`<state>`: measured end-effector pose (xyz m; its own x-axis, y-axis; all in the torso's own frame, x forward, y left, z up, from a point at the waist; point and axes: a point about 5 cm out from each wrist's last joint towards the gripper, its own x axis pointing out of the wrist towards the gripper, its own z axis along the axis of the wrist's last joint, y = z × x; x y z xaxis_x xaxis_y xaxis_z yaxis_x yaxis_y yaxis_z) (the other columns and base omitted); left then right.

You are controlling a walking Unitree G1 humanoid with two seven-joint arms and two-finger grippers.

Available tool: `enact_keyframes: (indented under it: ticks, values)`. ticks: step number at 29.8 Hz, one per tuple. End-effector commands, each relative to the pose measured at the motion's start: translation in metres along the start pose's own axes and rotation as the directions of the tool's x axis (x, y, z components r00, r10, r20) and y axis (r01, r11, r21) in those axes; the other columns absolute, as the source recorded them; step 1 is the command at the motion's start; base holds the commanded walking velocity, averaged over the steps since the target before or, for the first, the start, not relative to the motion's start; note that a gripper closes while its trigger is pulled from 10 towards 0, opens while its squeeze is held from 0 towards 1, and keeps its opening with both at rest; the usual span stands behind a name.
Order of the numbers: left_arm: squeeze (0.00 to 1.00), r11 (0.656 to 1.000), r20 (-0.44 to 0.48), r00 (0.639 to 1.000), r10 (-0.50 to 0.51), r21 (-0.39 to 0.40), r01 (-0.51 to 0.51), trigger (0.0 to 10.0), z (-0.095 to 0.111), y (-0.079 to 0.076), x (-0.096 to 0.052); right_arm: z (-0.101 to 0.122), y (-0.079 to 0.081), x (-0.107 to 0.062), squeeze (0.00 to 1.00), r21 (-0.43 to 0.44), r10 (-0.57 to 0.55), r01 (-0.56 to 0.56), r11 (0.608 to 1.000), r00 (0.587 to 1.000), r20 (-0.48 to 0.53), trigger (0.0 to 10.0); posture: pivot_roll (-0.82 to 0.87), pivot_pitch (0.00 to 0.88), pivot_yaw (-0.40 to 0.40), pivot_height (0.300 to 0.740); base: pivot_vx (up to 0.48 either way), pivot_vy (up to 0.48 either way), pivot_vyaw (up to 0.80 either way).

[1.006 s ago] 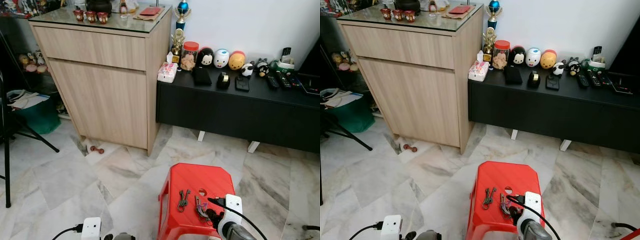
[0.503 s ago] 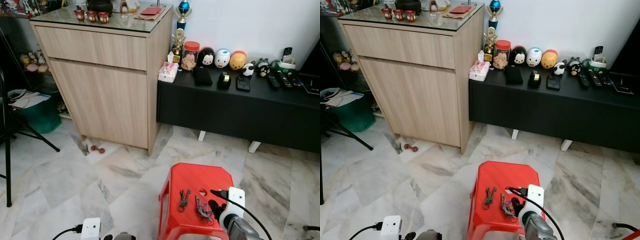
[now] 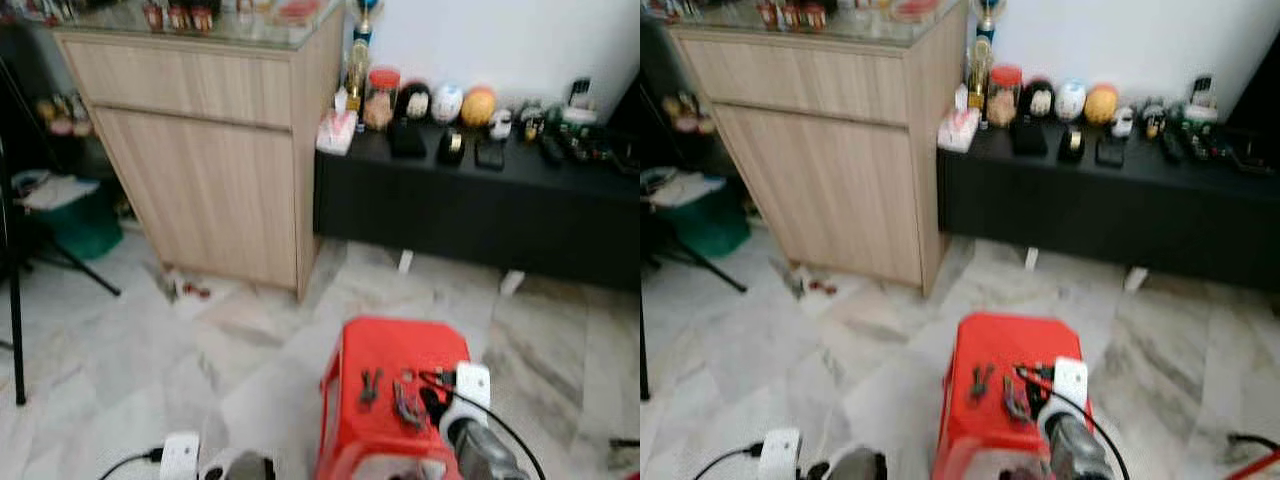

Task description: Hang keys on a hook

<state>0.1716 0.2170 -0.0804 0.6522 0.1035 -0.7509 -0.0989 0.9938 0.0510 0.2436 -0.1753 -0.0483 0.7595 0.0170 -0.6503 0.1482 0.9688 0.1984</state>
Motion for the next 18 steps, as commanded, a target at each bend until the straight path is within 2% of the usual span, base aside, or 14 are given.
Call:
enact_keyframes:
  ticks: [1, 7, 18]
  values:
    - [0.00, 1.000, -0.029, 1.000, -0.007, -0.003, 0.007, 10.0, -0.008, -0.003, -0.002, 0.006, 0.002, 0.001, 0.00, 0.005, 0.010, -0.010, 1.000, 1.000, 0.024, 10.0, 0.08, 0.019, -0.070, 0.614, 0.000, 0.000, 0.00]
    - [0.00, 1.000, -0.027, 1.000, -0.008, -0.002, 0.008, 10.0, -0.008, -0.003, -0.002, 0.014, 0.016, 0.004, 0.00, 0.044, 0.082, -0.084, 0.995, 0.995, 0.055, 10.0, 0.08, 0.013, -0.070, 0.614, 0.000, 0.000, 0.00]
    - [0.00, 1.000, -0.026, 1.000, -0.007, -0.004, 0.007, 10.0, -0.008, -0.004, -0.002, 0.032, 0.017, 0.007, 0.00, 0.061, 0.073, -0.081, 0.995, 0.990, 0.118, 10.0, 0.08, 0.010, -0.072, 0.614, 0.000, 0.000, 0.00]
